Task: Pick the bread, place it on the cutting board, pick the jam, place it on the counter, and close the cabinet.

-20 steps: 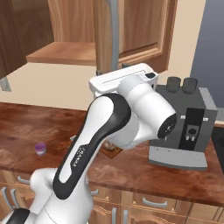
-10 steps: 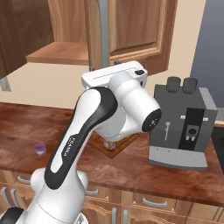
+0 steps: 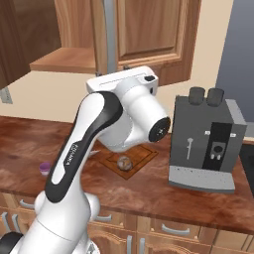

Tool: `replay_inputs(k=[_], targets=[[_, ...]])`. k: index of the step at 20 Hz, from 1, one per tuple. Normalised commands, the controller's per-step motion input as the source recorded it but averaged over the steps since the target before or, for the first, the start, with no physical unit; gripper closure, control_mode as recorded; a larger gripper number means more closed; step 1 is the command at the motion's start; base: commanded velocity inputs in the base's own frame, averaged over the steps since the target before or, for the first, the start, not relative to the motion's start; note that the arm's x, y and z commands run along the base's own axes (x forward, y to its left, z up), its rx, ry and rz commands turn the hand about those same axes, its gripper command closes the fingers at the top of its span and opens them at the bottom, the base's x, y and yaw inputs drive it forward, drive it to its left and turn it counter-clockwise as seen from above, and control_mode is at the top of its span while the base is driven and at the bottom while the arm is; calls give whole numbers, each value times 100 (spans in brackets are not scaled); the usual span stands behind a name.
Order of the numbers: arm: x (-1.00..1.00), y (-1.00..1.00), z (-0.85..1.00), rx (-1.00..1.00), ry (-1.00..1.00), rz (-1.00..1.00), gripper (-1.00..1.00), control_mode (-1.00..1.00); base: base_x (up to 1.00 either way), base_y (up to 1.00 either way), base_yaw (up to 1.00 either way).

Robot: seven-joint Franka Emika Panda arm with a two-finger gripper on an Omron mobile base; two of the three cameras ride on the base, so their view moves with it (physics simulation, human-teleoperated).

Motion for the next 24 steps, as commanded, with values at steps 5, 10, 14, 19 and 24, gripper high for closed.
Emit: replay_inputs(k=[5, 10, 14, 19, 24], targets=[[19, 39, 0, 0, 0, -4, -100, -100, 0, 0, 0], [14, 42, 0, 0, 0, -6, -100, -100, 0, 0, 0], [21, 41, 0, 0, 0, -7, -100, -100, 0, 0, 0], [29, 40, 0, 0, 0, -6, -100, -100, 0, 0, 0], [32, 36, 0, 0, 0, -6, -100, -100, 0, 0, 0]])
